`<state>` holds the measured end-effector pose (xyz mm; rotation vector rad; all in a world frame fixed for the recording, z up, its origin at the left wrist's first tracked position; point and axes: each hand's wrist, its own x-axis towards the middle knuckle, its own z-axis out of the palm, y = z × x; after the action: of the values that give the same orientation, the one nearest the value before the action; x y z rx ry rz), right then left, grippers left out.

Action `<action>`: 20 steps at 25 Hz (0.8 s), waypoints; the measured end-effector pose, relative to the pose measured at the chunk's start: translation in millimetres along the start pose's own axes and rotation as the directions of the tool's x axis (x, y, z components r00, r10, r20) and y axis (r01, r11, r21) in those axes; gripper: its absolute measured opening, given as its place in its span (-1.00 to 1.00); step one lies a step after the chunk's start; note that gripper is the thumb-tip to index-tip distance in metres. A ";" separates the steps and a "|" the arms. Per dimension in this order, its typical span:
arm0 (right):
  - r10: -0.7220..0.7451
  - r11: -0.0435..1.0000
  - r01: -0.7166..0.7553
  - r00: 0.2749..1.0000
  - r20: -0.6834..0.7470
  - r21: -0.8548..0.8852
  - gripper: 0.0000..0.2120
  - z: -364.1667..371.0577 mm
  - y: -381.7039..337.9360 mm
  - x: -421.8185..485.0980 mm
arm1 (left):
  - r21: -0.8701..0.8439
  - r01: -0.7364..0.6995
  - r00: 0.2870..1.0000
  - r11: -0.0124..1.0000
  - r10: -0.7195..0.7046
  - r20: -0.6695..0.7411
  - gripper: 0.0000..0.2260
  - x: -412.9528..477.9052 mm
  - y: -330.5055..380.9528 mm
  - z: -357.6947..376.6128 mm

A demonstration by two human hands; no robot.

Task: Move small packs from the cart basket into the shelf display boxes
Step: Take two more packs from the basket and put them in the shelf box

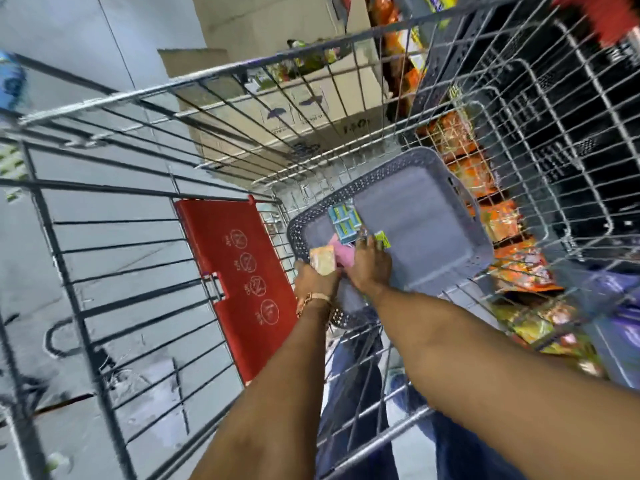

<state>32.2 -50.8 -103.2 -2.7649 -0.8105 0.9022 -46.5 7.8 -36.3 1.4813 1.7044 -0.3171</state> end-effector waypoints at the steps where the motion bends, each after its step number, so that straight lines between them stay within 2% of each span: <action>1: 0.007 1.000 -0.007 1.000 0.013 0.003 -0.40 -1.9 -2.2 -1.3 | 0.005 -0.006 1.000 1.000 0.006 -0.017 -0.32 -0.4 0.6 -2.2; 4: 0.033 0.995 -0.042 0.994 0.104 0.087 -0.43 -31.2 -6.3 -9.3 | -0.069 -0.016 0.998 0.998 0.012 -0.053 -0.30 -9.3 5.9 -14.6; 6: 0.102 0.977 -0.136 0.974 0.203 0.162 -0.36 -61.3 -5.2 -15.1 | -0.143 -0.024 0.998 0.989 0.015 -0.064 -0.29 -22.3 16.0 -26.0; 9: 0.209 0.912 -0.298 0.929 0.305 0.283 -0.32 -112.6 -1.5 -28.1 | -0.315 -0.072 0.997 0.946 0.063 -0.038 -0.51 -39.8 35.6 -43.6; 11: 0.236 0.836 -0.328 0.939 0.252 0.440 -0.34 -152.3 3.7 -45.6 | -0.440 -0.145 0.987 0.886 0.161 -0.001 -0.58 -59.0 51.7 -52.1; 12: 0.246 0.763 -0.309 0.951 0.187 0.569 -0.37 -172.0 9.4 -59.9 | -0.472 -0.181 0.976 0.863 0.218 0.023 -0.57 -73.2 60.8 -53.7; 13: 0.256 0.632 -0.270 0.957 0.134 0.727 -0.39 -189.7 16.2 -77.5 | -0.494 -0.232 0.957 0.838 0.288 0.039 -0.54 -91.3 71.3 -53.8; 15: 0.269 0.265 -0.124 0.962 0.050 0.956 -0.44 -219.4 30.1 -116.9 | -0.560 -0.329 0.896 0.760 0.439 0.070 -0.37 -134.1 92.7 -52.6; 17: 0.333 0.012 0.077 0.940 -0.077 0.997 -0.48 -255.5 56.0 -162.9 | -0.634 -0.410 0.786 0.656 0.607 0.119 -0.34 -190.6 119.8 -43.6; 20: 0.477 -0.203 0.416 0.833 -0.281 0.887 -0.55 -307.4 101.0 -230.4 | -0.701 -0.488 0.513 0.520 0.821 0.251 -0.44 -280.9 159.1 -18.9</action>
<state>99.4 -243.1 237.8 -1.1946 0.2628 0.2433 77.2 -132.1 227.7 1.3055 0.5170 0.1836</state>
